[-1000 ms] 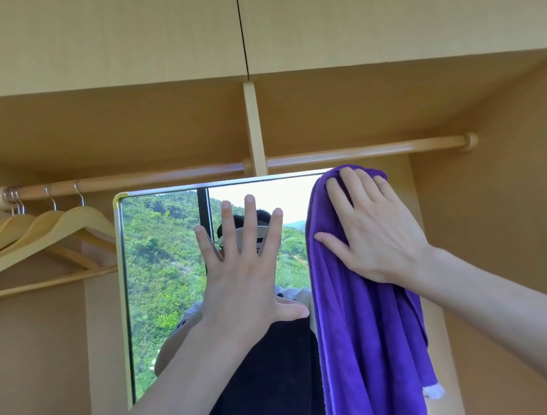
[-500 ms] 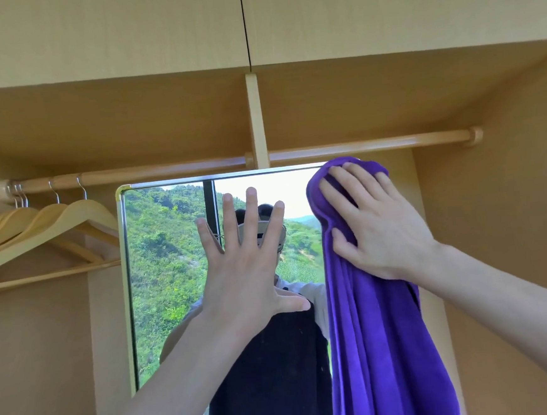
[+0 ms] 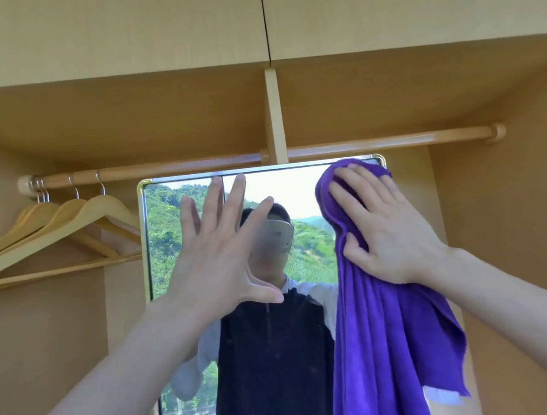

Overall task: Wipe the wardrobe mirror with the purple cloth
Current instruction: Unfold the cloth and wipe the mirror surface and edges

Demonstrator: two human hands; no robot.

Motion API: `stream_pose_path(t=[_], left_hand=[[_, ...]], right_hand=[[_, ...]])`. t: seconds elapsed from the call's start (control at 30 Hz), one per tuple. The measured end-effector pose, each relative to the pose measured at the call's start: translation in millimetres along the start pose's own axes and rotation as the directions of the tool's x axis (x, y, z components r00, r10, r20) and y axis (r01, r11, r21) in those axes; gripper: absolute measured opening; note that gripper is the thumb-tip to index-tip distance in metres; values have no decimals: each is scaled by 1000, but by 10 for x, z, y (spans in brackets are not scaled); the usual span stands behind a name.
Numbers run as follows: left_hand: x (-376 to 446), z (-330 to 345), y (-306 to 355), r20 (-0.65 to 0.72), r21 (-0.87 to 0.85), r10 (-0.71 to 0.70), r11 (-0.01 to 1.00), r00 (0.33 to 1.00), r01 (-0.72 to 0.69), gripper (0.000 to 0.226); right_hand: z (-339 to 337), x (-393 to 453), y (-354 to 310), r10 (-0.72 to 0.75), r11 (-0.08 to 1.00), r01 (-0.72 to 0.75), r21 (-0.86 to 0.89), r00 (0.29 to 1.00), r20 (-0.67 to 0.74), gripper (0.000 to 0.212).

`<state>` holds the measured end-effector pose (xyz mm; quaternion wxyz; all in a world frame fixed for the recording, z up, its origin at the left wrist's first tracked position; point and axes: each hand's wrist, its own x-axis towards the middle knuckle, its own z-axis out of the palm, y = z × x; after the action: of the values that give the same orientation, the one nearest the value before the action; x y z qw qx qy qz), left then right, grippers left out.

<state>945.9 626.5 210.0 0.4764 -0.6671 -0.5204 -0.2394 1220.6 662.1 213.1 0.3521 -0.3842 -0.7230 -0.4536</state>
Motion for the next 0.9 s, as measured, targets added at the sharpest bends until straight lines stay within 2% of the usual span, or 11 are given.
stream_pose_path(t=[0.1, 0.17, 0.3, 0.4, 0.47, 0.53, 0.6, 0.77, 0.83, 0.9], left_hand=[[113, -39, -220, 19, -56, 18, 998, 1000, -16, 144], [178, -57, -279, 19, -47, 38, 998, 999, -37, 143], [203, -75, -249, -22, -7, 39, 999, 999, -39, 145], [187, -86, -254, -47, 5, 39, 999, 998, -39, 146], [184, -101, -254, -33, 21, 34, 999, 999, -33, 148], [184, -110, -244, -14, 12, 28, 1000, 1000, -28, 149], [180, -110, -235, -8, -1, 26, 1000, 1000, -26, 151], [199, -101, -245, -5, 1, 14, 1000, 1000, -14, 168], [208, -89, -252, -13, 7, 11, 1000, 1000, -11, 174], [204, -81, -259, -21, 11, 25, 1000, 999, -25, 174]], right_hand=[[23, 116, -173, 47, 999, -47, -6, 999, -26, 71], [57, 147, -267, 15, 1000, -16, -22, 1000, -21, 72], [87, 137, -381, -195, 980, 195, -44, 981, 13, 75], [95, 30, -332, -415, 904, 423, -70, 904, 102, 74], [34, 6, -185, -498, 852, 515, -96, 852, 162, 75], [-65, 113, -31, -468, 865, 489, -114, 868, 167, 78], [-164, 287, 8, -365, 920, 379, -104, 922, 130, 77], [-125, 436, -336, -239, 965, 244, -94, 969, 64, 76], [-58, 369, -469, -264, 961, 268, -68, 962, 63, 79], [-1, 296, -531, -366, 927, 372, -42, 925, 98, 78]])
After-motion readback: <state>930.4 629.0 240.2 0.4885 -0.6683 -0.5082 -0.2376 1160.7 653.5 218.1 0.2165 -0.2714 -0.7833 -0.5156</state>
